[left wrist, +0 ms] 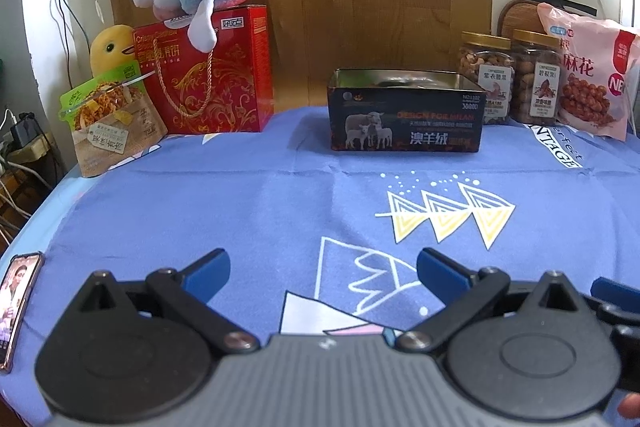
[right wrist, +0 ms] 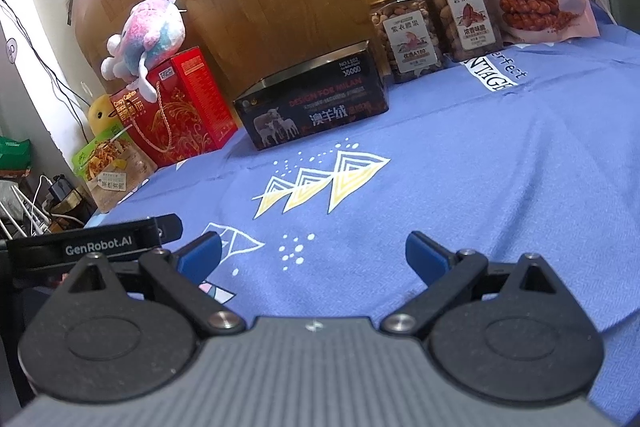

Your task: Organize snacks

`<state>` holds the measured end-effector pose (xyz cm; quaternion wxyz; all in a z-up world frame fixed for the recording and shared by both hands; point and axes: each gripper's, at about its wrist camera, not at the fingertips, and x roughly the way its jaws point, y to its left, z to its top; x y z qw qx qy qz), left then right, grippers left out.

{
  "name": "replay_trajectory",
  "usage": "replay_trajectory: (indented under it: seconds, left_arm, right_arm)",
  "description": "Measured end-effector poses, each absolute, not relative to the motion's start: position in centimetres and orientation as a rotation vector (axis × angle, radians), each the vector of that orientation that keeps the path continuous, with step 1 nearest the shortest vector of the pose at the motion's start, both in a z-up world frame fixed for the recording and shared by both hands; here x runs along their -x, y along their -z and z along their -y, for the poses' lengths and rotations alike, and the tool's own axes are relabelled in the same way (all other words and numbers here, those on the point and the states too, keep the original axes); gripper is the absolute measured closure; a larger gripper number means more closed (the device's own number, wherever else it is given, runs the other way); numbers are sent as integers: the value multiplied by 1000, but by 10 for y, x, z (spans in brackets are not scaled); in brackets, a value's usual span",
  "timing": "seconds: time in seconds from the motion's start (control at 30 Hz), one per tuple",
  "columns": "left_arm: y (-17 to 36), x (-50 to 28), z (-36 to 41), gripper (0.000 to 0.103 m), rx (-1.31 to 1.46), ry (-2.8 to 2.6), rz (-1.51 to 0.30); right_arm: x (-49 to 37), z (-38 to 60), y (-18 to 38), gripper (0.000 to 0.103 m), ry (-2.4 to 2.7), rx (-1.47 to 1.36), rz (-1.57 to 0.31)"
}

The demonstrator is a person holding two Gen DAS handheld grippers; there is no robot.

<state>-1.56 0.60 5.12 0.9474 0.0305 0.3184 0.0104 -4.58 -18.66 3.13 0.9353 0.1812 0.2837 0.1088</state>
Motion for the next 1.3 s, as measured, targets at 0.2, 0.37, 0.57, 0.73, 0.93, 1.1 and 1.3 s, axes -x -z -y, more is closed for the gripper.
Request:
replay_trajectory:
  seconds: [0.2, 0.37, 0.57, 0.73, 0.93, 1.1, 1.3]
  left_arm:
    - [-50, 15, -5, 0, -64, -16, -655]
    - [-49, 14, -5, 0, -65, -11, -661]
    - [-48, 15, -5, 0, -66, -11, -660]
    - [-48, 15, -5, 0, -66, -11, -660]
    - [-48, 15, -5, 0, -67, -13, -661]
    - [-47, 15, -7, 0, -68, -16, -662]
    - [-46, 15, -7, 0, -70, -18, -662]
  right_arm:
    - [46, 187, -31, 3, -223, -372, -582]
    - [46, 187, -31, 3, -223, -372, -582]
    - [46, 187, -31, 3, -223, -371, -583]
    - [45, 186, -30, 3, -222, -370, -585]
    - [45, 185, -29, 3, -223, -369, -588]
    - [45, 184, -28, 3, -224, -369, -589]
    - [45, 184, -29, 3, -223, -369, -590]
